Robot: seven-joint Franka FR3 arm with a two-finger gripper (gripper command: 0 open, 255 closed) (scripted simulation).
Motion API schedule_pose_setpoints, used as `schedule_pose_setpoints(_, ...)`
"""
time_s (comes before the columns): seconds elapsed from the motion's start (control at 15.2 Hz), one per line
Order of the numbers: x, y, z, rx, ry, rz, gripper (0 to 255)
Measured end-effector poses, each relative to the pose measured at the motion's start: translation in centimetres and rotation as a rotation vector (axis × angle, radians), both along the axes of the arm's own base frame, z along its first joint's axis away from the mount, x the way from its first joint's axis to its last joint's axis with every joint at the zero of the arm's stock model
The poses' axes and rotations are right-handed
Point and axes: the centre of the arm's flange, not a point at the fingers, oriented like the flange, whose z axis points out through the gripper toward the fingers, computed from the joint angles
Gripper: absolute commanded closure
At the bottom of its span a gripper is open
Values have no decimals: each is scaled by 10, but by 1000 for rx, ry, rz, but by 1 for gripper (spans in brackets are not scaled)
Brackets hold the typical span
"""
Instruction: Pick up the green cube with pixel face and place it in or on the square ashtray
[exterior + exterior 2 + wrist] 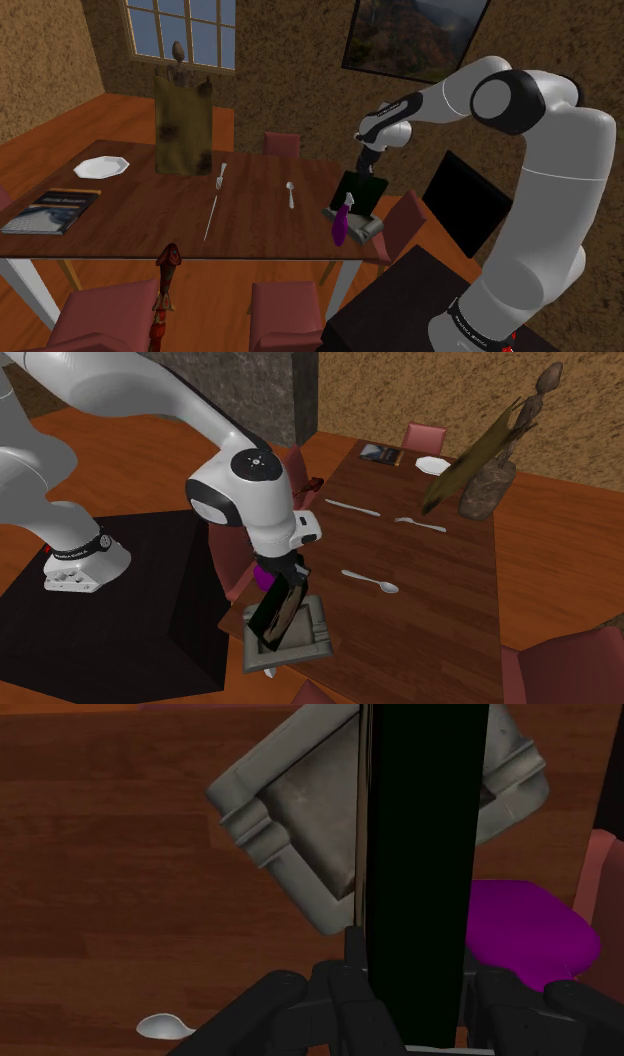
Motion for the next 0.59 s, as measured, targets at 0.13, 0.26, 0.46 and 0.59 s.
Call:
schedule_pose_setpoints(0.13, 2, 1, -8, -1, -5, 2, 255)
schedule_pose_setpoints(0.26, 2, 2, -10, -1, -8, 4, 255)
schedule_pose_setpoints(0.46, 2, 3, -11, -1, -9, 4, 255)
schedule_pose_setpoints(0.59, 2, 4, -11, -1, -10, 4, 0)
